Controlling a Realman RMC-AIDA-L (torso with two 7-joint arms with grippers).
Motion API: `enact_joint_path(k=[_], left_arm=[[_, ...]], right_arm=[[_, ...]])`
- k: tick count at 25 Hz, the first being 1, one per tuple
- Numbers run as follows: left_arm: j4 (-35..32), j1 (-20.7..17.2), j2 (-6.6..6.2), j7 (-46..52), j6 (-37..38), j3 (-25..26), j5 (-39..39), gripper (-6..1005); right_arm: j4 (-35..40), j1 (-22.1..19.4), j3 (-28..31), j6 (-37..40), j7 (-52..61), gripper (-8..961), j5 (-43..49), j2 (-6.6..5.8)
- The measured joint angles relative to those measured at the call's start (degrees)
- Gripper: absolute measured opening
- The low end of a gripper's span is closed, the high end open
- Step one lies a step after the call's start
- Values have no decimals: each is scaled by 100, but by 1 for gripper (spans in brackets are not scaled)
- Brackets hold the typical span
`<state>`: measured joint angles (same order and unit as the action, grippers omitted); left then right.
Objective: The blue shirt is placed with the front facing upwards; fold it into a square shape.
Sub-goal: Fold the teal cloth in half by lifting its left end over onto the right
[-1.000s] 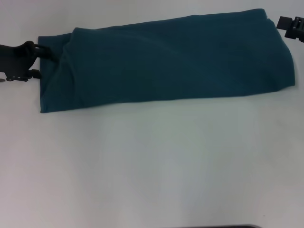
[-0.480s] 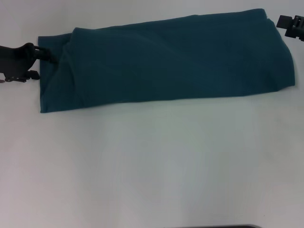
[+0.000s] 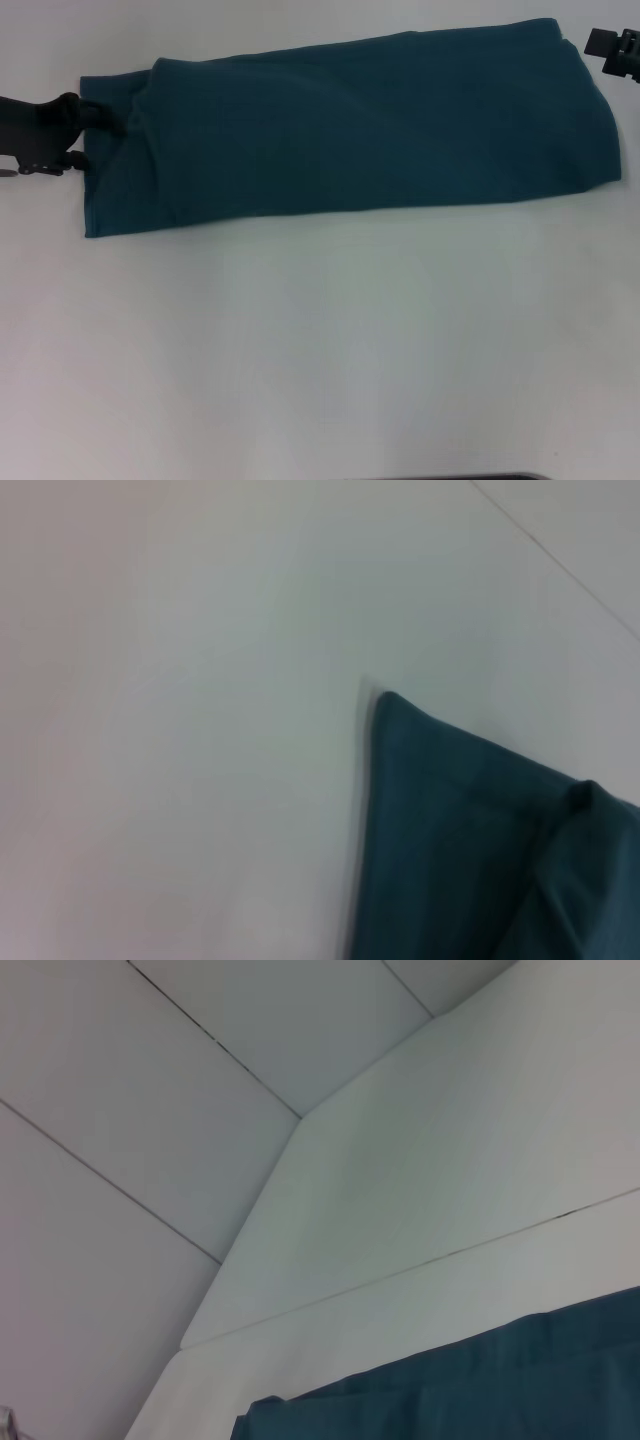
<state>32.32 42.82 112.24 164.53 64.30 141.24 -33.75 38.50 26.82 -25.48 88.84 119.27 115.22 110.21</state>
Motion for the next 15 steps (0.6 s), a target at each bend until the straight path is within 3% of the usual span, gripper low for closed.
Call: enact_joint_path(k=[15], left_arm=[[185, 23, 53, -28, 195, 70, -45, 703]], right_arm=[[0, 6, -6, 2, -11, 876, 0, -9]])
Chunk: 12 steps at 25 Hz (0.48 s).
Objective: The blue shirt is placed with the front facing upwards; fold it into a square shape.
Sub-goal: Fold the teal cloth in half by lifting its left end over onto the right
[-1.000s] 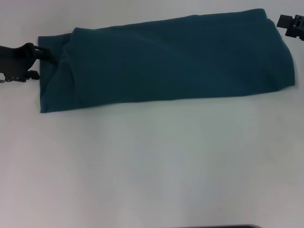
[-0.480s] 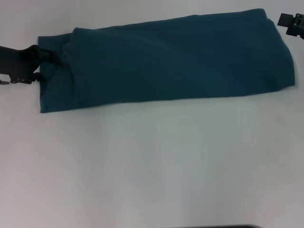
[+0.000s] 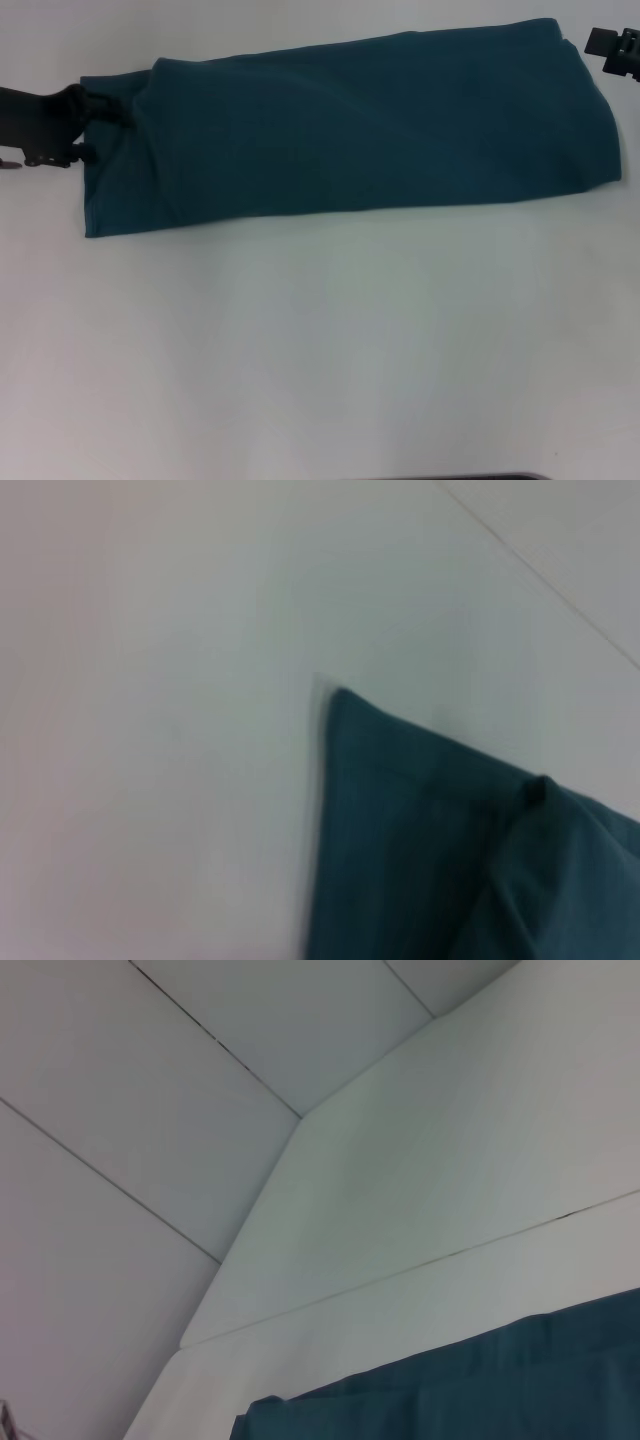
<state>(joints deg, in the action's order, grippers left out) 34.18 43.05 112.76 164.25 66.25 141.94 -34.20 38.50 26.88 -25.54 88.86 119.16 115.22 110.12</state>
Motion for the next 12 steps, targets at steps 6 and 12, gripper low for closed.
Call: enact_joint_path(k=[6, 12], left_arm=[[-3, -13, -17, 53, -147, -63, 49, 703], [-29, -9, -1, 62, -310, -59, 286, 703]], right_arm=[[0, -11, 7, 0, 9, 876, 0, 0], [0, 8, 2, 0, 11, 876, 0, 0]])
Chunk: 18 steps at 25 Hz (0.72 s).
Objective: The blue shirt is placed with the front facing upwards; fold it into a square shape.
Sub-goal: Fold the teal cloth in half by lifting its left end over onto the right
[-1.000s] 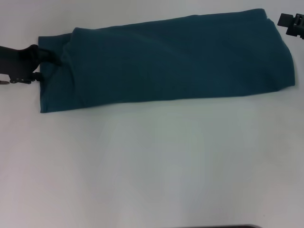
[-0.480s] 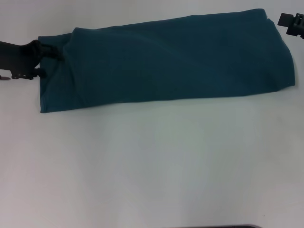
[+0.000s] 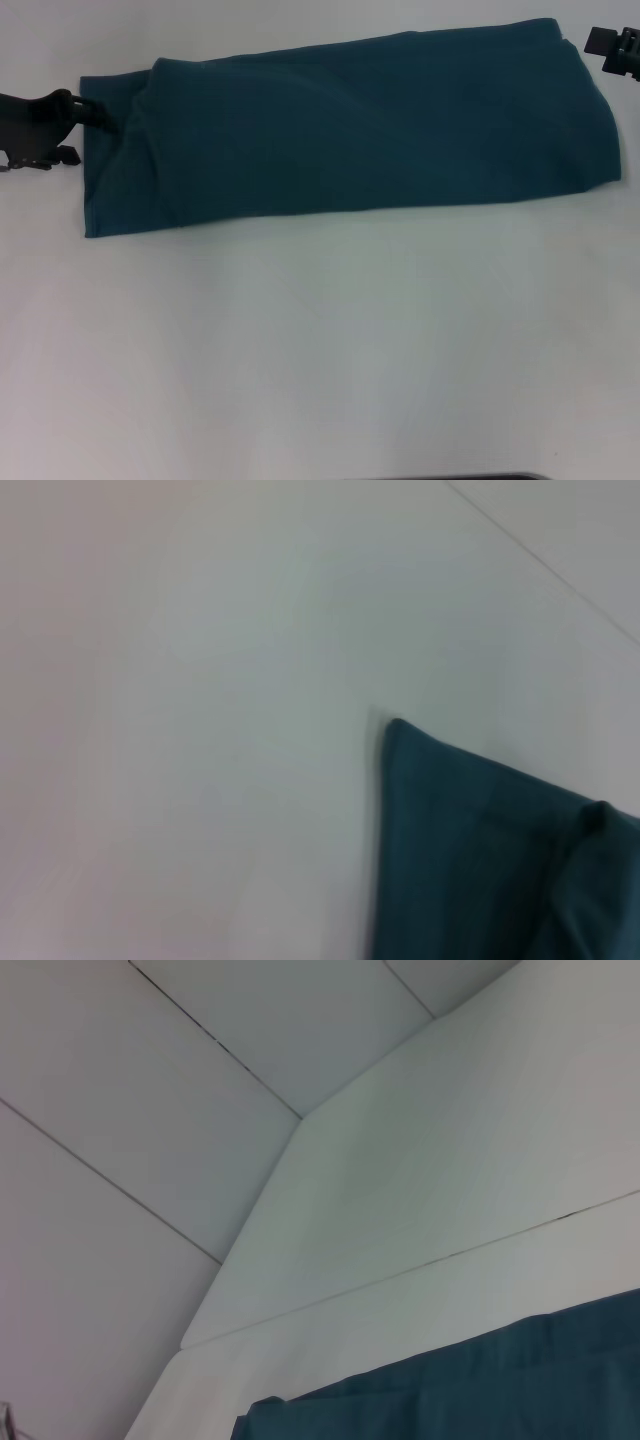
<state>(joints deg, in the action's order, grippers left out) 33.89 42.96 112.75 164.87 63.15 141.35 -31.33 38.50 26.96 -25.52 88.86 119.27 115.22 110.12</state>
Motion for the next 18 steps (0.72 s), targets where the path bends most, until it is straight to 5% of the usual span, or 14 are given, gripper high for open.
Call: enact_joint_path(k=[18], left_arm=[[-23, 65, 85, 8, 75, -16, 52, 703]], right_arm=[[-57, -30, 6, -9, -5, 876, 0, -8]])
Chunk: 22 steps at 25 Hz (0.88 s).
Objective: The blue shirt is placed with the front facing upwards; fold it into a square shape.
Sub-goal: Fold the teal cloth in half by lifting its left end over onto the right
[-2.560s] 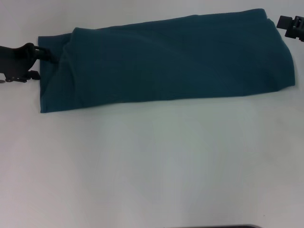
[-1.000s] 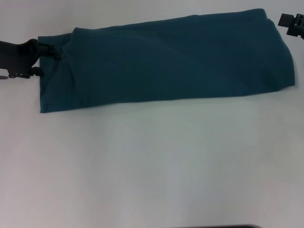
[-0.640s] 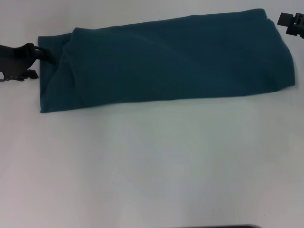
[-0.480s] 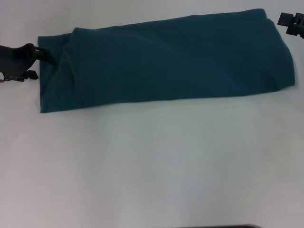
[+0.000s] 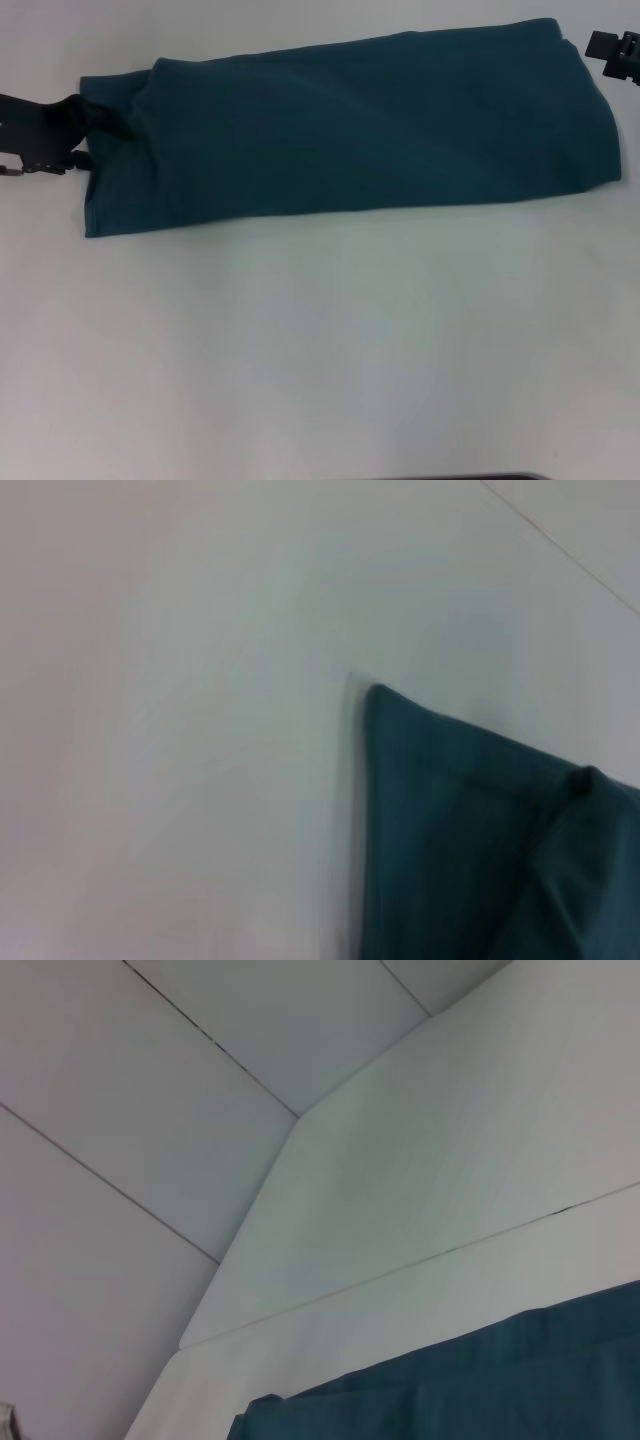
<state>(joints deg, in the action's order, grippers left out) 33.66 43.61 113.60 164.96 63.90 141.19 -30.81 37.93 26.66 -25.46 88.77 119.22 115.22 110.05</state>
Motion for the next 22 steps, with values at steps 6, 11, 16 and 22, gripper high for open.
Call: enact_joint_path(k=[6, 11, 16, 22], left_arm=[[15, 63, 55, -38, 197, -1, -42, 703], [97, 141, 119, -62, 422, 57, -85, 702], [142, 200, 145, -143, 580, -24, -418, 702], [78, 340, 153, -124, 717, -263, -390, 704]], right_arm=[[-15, 0, 6, -16, -12, 876, 0, -9], [-14, 5, 1, -19, -19, 876, 0, -10], [-14, 2, 6, -28, -22, 876, 0, -18], [-16, -6, 6, -38, -28, 876, -3, -17]])
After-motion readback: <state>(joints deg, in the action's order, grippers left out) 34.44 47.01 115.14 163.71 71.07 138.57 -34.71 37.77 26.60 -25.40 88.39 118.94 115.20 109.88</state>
